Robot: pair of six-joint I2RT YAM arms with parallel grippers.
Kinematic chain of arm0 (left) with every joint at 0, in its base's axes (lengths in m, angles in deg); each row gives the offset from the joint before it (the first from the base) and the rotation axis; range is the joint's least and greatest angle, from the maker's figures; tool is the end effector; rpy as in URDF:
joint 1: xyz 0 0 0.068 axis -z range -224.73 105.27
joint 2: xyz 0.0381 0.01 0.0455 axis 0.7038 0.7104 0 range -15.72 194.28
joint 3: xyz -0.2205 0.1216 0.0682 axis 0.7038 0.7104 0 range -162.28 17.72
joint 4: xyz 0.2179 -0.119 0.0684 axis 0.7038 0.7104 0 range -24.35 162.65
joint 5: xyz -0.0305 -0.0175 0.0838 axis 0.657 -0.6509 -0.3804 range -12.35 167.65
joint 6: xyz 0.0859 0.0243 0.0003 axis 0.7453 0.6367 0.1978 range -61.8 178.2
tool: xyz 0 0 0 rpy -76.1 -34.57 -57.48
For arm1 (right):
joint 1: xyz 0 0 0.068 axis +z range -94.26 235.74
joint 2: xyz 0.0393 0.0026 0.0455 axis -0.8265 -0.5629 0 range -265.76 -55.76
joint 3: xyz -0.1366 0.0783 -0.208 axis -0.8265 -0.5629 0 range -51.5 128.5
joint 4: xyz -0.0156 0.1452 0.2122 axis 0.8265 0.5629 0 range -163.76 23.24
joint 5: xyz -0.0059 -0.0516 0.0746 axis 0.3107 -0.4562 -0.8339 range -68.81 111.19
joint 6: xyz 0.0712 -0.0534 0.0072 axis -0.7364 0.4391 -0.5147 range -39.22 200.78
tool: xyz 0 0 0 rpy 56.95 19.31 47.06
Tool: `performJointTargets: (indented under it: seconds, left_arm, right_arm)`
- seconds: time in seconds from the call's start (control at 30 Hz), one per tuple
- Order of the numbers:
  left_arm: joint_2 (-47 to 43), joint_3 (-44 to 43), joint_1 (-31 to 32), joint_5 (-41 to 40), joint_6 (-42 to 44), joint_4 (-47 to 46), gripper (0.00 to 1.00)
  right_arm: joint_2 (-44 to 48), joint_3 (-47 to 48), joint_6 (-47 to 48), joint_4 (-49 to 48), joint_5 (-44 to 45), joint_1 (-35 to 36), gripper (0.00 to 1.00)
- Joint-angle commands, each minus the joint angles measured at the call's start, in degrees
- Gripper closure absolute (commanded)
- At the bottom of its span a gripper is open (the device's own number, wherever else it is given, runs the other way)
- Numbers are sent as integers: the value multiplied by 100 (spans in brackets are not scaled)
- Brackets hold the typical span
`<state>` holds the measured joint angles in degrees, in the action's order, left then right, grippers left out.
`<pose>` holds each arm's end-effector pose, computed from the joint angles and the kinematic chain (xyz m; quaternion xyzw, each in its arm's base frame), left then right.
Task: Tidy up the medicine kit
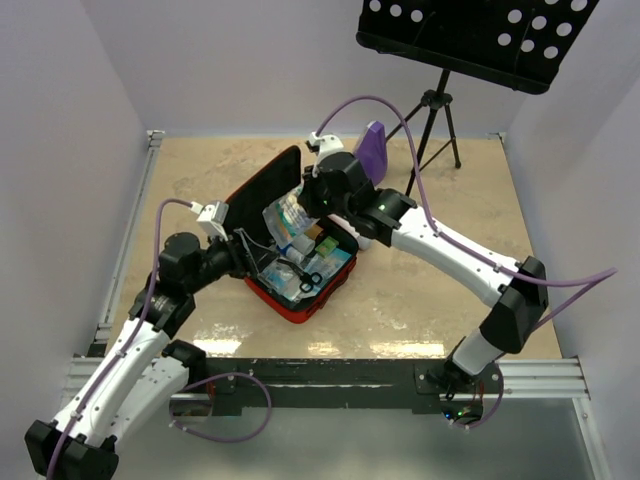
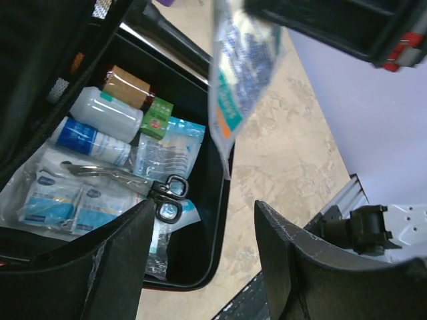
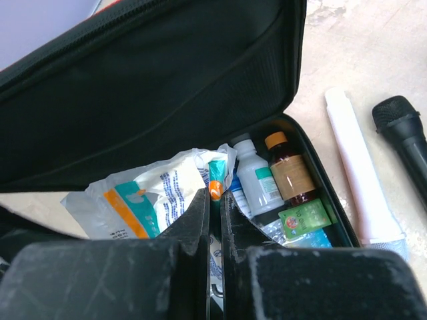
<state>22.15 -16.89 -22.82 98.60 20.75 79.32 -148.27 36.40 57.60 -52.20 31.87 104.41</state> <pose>0.1815 -0.1036 0.2711 0.0004 0.7975 -0.4168 0.4362 0.2835 0.3001 0.3383 -0.1385 0.8352 0.2449 0.4726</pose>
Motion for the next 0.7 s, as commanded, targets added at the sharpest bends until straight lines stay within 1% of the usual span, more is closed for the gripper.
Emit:
performJointTargets:
  seconds: [0.0,0.13,0.27,0.47,0.67]
  left_arm:
    - [-25,270,24,-398,-174,-839,34]
    - [-165,446,24,-574,-368,-1243,33]
    - [-341,718,24,-443,-605,-2069,32]
    - [-491,877,24,-179,-790,-2509,30]
    - [-359,930,24,-100,-790,-2712,29]
  right_arm:
    - [400,-80,-117,-460,-215,-32,100]
    - [453,-150,-152,-504,-250,-24,100]
    - [523,-290,-222,-600,-277,-32,100]
    - [655,-545,-363,-697,-215,-24,100]
    - [804,-853,-433,-1048,-637,-32,100]
